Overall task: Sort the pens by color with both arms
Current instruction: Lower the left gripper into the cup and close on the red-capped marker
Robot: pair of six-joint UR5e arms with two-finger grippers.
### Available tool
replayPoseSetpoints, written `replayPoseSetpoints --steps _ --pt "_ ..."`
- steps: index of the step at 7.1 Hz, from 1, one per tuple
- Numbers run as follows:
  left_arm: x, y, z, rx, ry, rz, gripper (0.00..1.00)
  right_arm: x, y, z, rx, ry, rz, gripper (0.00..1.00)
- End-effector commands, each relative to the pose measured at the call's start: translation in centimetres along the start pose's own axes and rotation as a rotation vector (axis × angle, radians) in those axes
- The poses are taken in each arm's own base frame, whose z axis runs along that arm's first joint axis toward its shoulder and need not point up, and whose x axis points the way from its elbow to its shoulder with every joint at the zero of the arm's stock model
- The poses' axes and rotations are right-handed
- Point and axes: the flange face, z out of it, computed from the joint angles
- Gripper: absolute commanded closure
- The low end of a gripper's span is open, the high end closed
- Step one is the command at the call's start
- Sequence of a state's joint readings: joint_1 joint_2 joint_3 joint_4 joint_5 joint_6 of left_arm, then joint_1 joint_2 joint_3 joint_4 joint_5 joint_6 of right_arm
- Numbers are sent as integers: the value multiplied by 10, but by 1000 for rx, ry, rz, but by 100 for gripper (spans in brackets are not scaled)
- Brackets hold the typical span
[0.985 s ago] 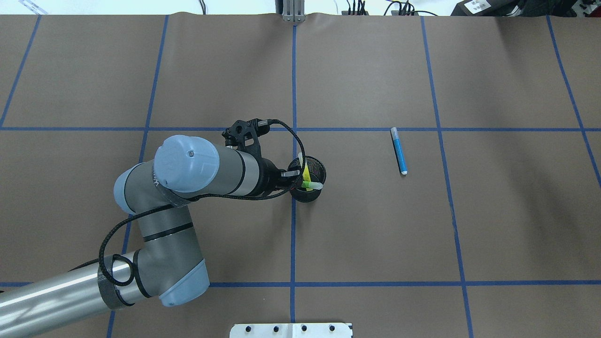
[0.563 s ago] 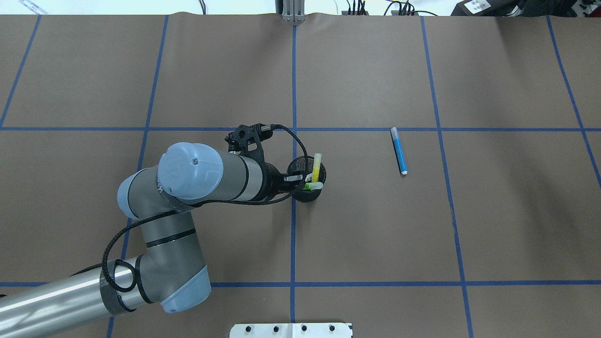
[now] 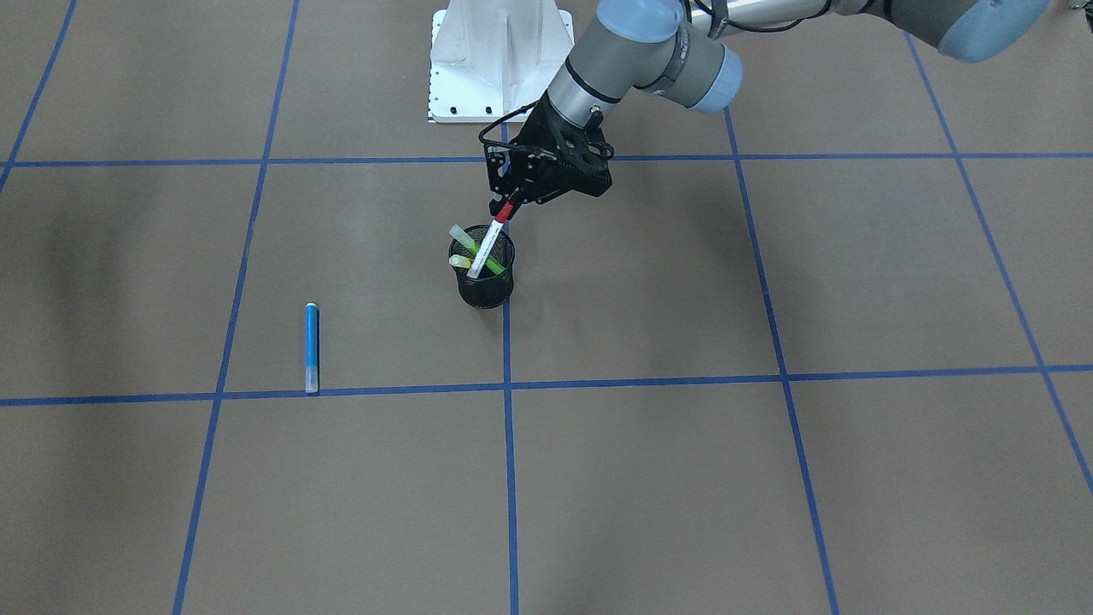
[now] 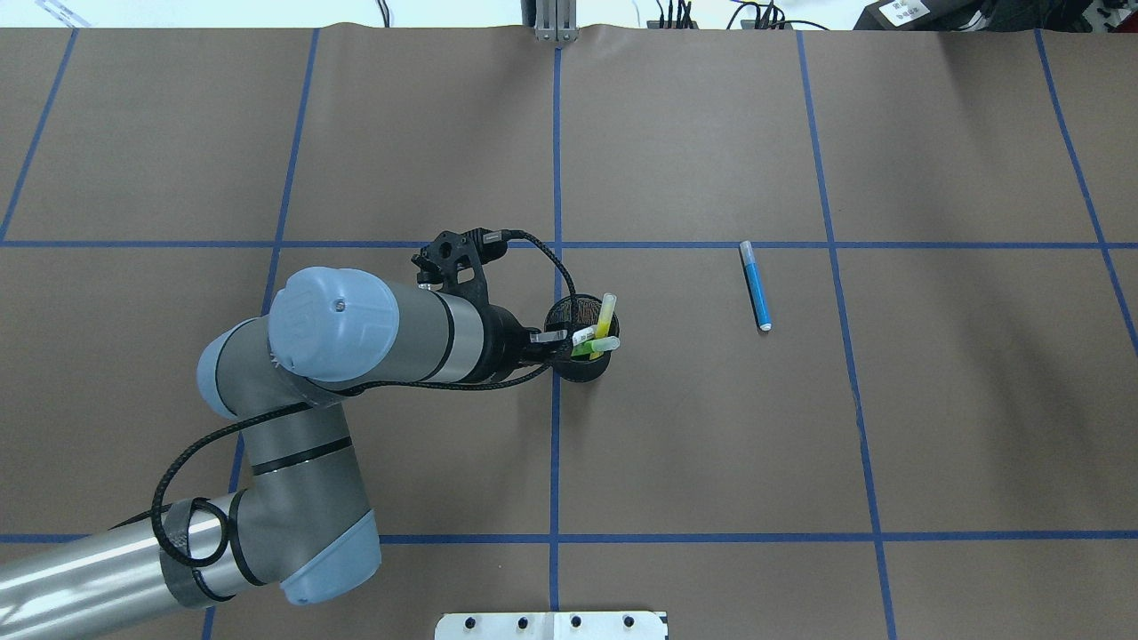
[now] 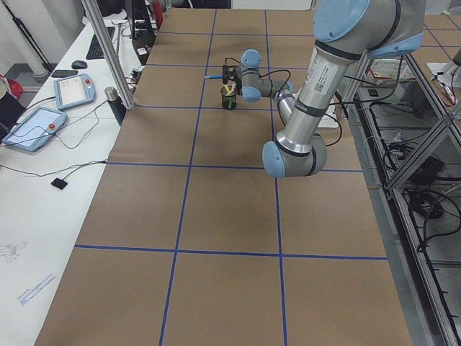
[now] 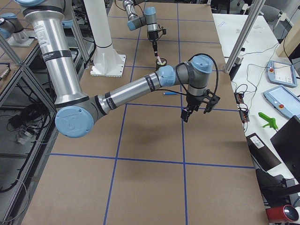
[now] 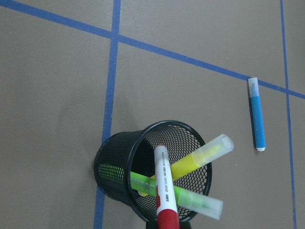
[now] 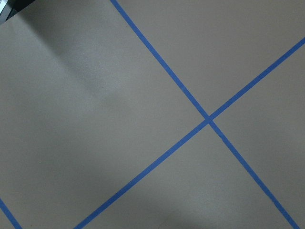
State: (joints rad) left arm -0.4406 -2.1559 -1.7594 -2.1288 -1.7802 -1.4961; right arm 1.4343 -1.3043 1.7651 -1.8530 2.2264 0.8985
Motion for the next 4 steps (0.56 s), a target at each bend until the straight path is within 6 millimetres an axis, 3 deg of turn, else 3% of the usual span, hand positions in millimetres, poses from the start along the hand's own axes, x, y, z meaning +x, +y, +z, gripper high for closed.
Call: replayPoseSetpoints --steps 1,2,4 --pt "10 -3 -41 13 -11 32 100 -1 4 -4 3 -10 -7 0" --pt "19 -2 -61 18 -20 41 100 -1 3 -3 2 -7 -11 0" --pt "25 -8 -69 40 -9 49 100 -11 11 -18 19 -33 -26 0"
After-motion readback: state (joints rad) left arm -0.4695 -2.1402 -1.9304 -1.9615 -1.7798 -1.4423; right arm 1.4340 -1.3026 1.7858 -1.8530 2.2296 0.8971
